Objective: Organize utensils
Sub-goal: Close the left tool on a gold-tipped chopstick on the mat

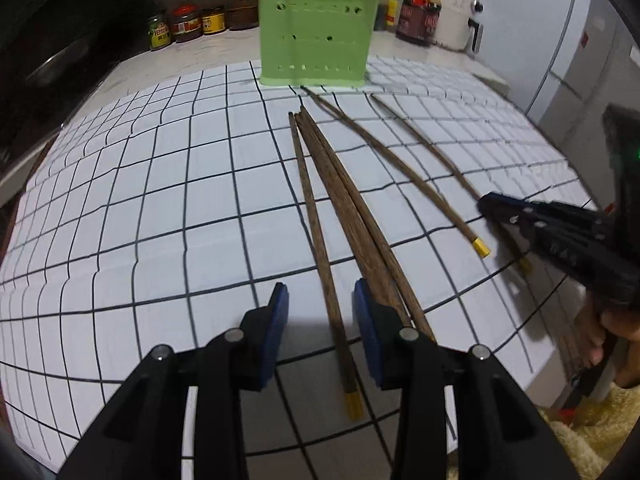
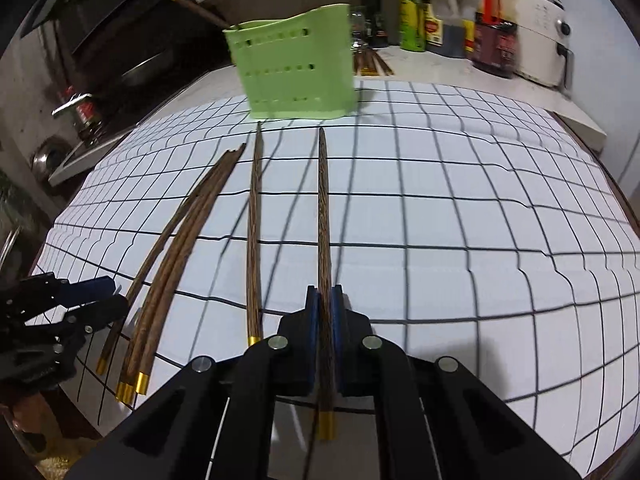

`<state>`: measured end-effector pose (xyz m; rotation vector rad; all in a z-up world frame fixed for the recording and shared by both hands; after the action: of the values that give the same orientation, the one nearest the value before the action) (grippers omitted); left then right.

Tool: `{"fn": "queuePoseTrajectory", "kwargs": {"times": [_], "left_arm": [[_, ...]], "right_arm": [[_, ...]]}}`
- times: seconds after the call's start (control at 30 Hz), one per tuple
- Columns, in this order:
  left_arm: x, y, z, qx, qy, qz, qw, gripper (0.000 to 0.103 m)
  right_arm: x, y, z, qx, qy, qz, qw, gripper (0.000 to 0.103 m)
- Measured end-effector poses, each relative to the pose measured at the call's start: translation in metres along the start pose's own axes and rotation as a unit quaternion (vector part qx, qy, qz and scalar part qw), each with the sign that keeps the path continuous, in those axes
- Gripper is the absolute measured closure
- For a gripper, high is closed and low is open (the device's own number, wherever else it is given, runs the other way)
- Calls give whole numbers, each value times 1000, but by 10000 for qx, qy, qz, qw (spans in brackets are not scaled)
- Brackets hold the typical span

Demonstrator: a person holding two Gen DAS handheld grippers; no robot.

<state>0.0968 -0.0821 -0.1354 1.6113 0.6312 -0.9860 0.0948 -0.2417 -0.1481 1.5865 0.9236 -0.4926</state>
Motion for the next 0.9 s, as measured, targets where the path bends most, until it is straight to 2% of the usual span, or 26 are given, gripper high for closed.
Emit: {"fn": "queuePoseTrajectory", "kwargs": {"times": [0.07,0.13,0.47,0.63,0.77,0.9], "left_arm": [[2,1,3,101,204,-16,9997,80],[4,4,3,130,356,-10,9993,96],[20,29,-46,-203,920,117,9955,96],[16,25,-54,-132,748,156,9970,96],[8,11,-58,-257,516,184,9982,95],[-1,-4,-58,-367,349,237,9984,89]], "right_arm": [[-2,-2,2,22,-18,24,10000,96],[-4,-4,3,-1,-36,51,10000,96],[0,8,15,-161,-292,50,9994,96],[3,8,14,-266,-109,-36,9996,92],[-2,-1,11,-290,-3,0,9996,80],[-13,-18,7,-354,-46,151,9992,78]]}}
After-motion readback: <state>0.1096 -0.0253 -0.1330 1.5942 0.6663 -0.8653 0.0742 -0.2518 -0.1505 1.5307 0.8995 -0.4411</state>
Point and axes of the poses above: each gripper's, at about its wrist camera, not at the fingertips, and x roughly the way its jaws point, z to its right, y to its top, the point moved 4 cm from there along x, roughly the way its jaws point, and after that the axes turned 7 degrees about y, right-handed, at the moved point
